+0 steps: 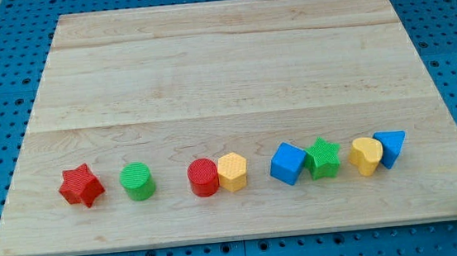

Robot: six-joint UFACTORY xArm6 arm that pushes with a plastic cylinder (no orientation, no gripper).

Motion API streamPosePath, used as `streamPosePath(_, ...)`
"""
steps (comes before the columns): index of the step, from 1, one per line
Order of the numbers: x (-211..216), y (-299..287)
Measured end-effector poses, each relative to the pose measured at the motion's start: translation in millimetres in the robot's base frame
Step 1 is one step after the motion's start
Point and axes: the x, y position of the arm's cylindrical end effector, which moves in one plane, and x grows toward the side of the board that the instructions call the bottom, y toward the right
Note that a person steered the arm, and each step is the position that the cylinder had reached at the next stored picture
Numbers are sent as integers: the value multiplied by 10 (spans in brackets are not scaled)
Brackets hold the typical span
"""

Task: Point at the blue triangle

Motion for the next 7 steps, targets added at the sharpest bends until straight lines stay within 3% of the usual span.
streamPosePath(3,-110,-960)
streamPosePath(5,-112,-969)
streamPosePath(7,-113,-600)
